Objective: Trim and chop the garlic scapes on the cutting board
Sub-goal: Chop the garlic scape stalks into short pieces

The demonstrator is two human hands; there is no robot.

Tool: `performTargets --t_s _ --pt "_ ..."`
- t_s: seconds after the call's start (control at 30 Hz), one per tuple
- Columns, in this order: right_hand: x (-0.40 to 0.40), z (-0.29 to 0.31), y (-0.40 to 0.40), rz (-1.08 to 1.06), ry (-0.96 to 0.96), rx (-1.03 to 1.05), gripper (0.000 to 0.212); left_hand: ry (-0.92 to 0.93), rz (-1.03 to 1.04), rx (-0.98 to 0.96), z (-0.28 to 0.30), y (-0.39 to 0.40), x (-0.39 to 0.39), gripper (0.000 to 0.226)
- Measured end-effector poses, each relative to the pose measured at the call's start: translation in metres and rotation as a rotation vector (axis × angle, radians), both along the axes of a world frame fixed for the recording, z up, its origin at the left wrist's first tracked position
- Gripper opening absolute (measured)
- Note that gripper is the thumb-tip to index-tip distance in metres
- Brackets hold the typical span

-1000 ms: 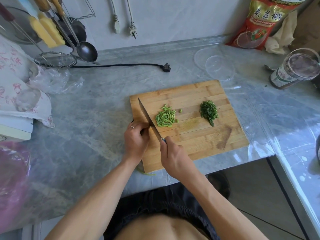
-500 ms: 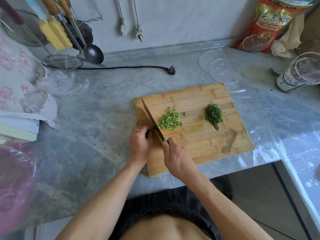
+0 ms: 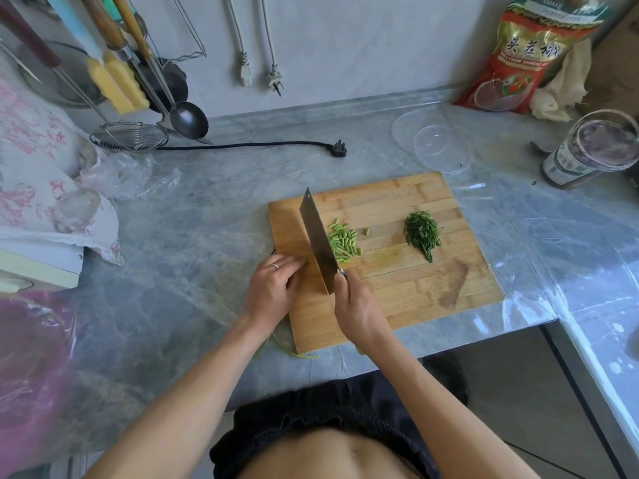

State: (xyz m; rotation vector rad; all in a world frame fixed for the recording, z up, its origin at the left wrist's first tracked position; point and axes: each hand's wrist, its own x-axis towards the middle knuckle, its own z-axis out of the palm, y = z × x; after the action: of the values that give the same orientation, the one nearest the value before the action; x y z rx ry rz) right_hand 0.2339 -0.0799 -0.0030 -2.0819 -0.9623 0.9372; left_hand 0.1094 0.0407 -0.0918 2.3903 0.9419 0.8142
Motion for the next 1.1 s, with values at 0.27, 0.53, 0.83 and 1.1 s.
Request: performTargets --t_s 0.27,0.53,0.83,1.1 --pt "0.002 0.005 -0.011 0.074 -0.024 0.033 0.033 0.026 0.028 -0.084 0.007 -0.003 0.004 0.049" --pt "0.0 0.013 -0.014 0.148 -0.078 0.016 0.032 -0.053 0.147 -0.152 0.016 -0.005 0.015 0.02" --pt "-0.006 0.01 -0.014 0.175 -0.138 -0.012 0.03 -0.105 0.196 -0.212 0.014 -0.008 0.015 0.017" --pt "-0.014 0.018 -0.011 0.125 -0.01 -0.06 0.037 -0.206 0.349 -0.292 0.016 -0.016 0.023 0.014"
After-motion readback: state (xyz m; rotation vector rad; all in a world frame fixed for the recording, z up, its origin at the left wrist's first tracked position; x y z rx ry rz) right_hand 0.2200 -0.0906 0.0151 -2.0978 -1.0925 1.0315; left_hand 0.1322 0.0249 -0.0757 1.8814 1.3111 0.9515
